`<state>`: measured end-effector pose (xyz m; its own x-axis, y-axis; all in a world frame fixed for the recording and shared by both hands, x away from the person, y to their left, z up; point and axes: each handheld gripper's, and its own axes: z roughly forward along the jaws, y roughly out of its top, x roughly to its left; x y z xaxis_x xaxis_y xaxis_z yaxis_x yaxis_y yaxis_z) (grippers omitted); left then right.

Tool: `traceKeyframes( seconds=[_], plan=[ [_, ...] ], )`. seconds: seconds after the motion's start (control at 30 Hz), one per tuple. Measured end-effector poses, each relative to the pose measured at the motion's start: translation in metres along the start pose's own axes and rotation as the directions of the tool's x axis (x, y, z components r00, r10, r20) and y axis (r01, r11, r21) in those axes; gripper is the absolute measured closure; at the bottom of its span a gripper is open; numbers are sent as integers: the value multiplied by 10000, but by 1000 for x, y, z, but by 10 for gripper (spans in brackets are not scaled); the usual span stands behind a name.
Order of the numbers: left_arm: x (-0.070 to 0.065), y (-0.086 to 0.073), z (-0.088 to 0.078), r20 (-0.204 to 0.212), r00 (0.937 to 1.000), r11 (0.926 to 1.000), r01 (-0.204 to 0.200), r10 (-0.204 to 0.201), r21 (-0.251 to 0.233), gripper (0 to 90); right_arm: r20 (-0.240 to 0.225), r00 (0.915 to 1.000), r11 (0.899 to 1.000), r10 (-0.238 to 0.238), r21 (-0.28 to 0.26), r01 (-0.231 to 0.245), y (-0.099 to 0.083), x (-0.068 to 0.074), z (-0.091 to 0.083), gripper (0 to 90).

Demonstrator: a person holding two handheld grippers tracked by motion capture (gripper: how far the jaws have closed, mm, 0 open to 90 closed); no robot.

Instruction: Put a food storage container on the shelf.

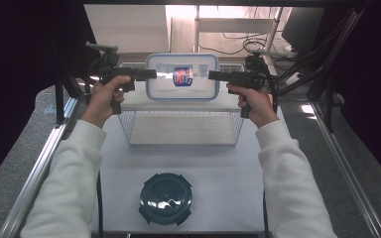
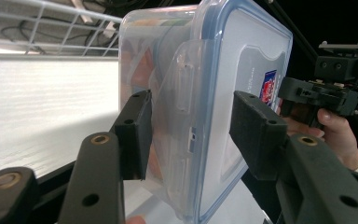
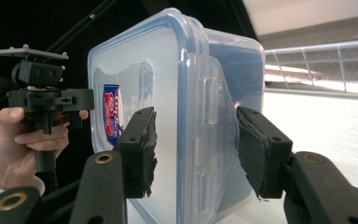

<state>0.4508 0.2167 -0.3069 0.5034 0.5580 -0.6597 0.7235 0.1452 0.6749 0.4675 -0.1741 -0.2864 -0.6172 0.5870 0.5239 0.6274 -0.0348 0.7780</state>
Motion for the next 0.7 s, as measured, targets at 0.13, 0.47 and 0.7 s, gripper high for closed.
traceKeyframes(
  seconds=[0.13, 0.47, 0.7],
  plan=[
    [11, 0, 5, -40, 9995, 9994, 311, -311, 153, 492, 143, 9994, 9994, 328, 128, -330, -1, -6, 8, 488],
    [23, 5, 15, -110, 9961, 9961, 880, -881, -57, 493, 259, 9834, 9835, 1795, 194, -1800, 0, -23, 21, 484],
    [32, 8, 19, -70, 9893, 9892, 1459, -1460, -134, 487, 450, 9499, 9510, 3092, -189, -3087, -1, -29, 30, 481]
  ],
)
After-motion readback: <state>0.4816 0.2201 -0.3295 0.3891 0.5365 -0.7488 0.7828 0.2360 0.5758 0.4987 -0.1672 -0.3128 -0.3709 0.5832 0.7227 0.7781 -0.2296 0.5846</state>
